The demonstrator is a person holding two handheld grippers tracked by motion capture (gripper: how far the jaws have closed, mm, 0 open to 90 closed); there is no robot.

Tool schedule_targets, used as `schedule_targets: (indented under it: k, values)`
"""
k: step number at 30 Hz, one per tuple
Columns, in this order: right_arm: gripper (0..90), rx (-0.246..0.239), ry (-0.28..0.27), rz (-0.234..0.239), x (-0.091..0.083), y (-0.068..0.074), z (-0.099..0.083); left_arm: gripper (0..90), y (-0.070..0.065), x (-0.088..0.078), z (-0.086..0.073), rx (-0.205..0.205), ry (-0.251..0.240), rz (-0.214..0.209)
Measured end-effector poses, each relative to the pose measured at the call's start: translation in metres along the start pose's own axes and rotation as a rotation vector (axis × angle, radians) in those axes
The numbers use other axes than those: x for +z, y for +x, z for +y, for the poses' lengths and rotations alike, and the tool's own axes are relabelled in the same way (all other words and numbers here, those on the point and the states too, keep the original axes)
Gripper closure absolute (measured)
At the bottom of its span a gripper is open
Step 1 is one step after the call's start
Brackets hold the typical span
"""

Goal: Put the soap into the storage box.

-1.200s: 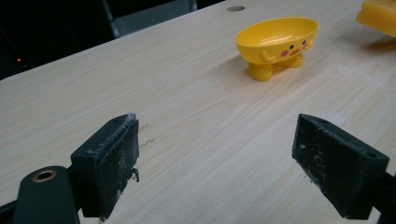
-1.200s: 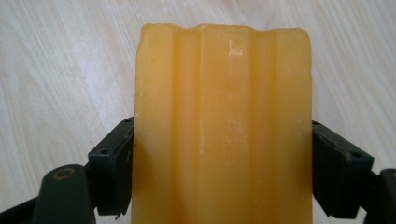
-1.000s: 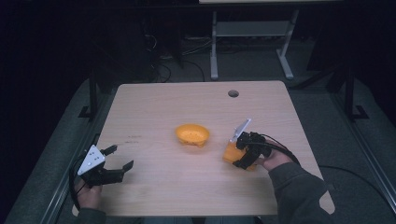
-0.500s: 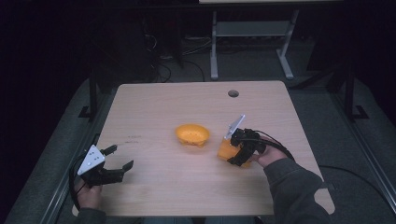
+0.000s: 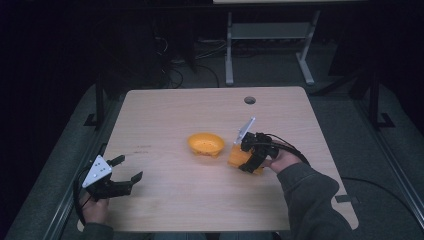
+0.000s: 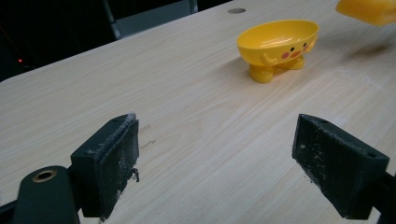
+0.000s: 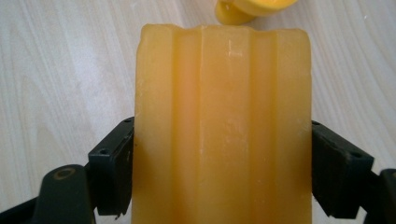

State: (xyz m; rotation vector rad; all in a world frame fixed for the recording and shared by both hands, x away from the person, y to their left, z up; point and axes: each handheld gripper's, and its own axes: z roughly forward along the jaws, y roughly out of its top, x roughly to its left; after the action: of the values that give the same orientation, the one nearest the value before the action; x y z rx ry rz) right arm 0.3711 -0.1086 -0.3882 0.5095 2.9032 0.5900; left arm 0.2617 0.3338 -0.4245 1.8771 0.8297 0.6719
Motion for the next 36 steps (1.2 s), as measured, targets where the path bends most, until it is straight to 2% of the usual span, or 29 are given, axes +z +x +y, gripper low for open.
schedule_targets:
  k: [8,36]
  values:
    - [20.6,-0.016,-0.006,0.001,-0.001,-0.004,0.014,13.9,0.000,0.000,0.000,0.000,-0.003,0.001]
    - [20.5,-0.035,-0.022,0.012,-0.001,-0.014,0.041,13.9,0.001,-0.001,0.000,-0.006,-0.005,0.001]
